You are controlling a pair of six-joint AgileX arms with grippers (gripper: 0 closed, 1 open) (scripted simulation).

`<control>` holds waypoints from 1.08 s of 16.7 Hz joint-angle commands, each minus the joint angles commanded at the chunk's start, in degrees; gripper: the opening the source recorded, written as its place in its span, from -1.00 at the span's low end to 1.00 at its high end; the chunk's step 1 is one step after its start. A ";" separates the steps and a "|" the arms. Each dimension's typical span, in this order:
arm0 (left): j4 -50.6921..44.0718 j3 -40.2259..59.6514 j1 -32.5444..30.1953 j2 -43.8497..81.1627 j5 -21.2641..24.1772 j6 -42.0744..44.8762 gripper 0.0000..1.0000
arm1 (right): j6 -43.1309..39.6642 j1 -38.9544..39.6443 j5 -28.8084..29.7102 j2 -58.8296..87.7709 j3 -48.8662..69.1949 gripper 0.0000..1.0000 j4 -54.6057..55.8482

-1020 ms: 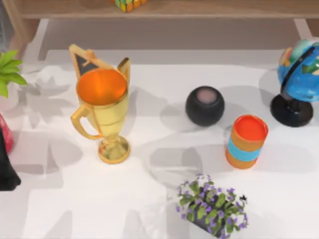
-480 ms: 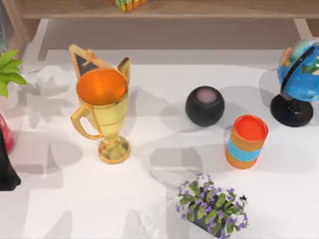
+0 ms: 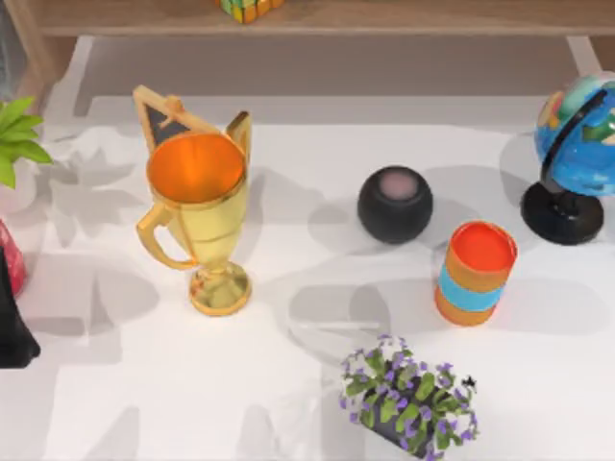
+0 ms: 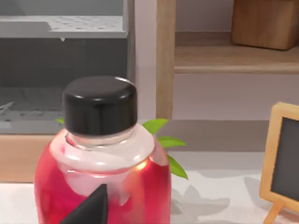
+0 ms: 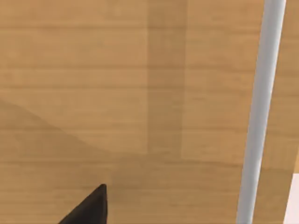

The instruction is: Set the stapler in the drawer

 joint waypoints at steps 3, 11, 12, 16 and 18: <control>0.00 0.00 0.00 0.00 0.00 0.00 1.00 | 0.00 0.00 0.00 0.00 0.00 0.55 0.00; 0.00 0.00 0.00 0.00 0.00 0.00 1.00 | 0.00 0.00 0.00 0.00 0.00 -0.66 0.00; 0.00 0.00 0.00 0.00 0.00 0.00 1.00 | 0.00 0.00 0.00 0.00 0.00 -0.81 0.00; 0.00 0.00 0.00 0.00 0.00 0.00 1.00 | 0.00 0.00 0.00 0.00 0.00 -1.00 0.00; 0.00 0.00 0.00 0.00 0.00 0.00 1.00 | 0.00 0.00 0.00 0.00 0.00 -1.00 0.00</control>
